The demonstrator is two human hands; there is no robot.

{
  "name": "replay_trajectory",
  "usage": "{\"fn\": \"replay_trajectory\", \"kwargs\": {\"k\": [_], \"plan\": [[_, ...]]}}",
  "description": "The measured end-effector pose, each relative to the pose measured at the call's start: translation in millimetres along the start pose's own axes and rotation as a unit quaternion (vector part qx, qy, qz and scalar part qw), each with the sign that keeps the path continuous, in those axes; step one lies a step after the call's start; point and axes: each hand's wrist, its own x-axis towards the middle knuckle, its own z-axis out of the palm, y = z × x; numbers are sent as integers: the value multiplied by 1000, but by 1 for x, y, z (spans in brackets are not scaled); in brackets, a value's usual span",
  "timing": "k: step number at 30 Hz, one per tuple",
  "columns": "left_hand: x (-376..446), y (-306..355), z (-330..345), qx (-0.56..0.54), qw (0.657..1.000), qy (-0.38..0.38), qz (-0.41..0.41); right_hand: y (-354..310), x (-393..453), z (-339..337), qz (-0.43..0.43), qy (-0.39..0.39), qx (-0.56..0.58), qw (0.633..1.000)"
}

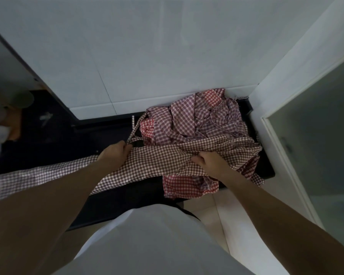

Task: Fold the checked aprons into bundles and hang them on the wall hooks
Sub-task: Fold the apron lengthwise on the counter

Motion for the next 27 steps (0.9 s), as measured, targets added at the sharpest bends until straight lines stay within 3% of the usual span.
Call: {"fn": "replay_trajectory", "kwargs": {"k": [5,7,12,17,20,22,24,27], "plan": [[1,-15,0,77,996,-37,-2,9,-5,-6,16,-80,-67,994],[2,-20,-1,95,995,-40,10,11,-7,-11,37,-58,-67,995],[5,-22,-1,110,993,-46,18,20,-10,-31,49,128,-67,988],[9,-21,-4,107,992,-63,24,40,-13,-61,90,122,-176,973],[12,-22,-4,108,992,-65,17,57,-18,-77,133,64,-151,978],[13,-22,-4,112,991,-67,10,64,-24,-83,112,69,-123,984],[14,-22,-3,116,991,-68,3,68,-29,-83,36,147,-107,983],[14,-24,-1,117,991,-68,-6,61,-35,-74,-35,292,-187,937]]}}
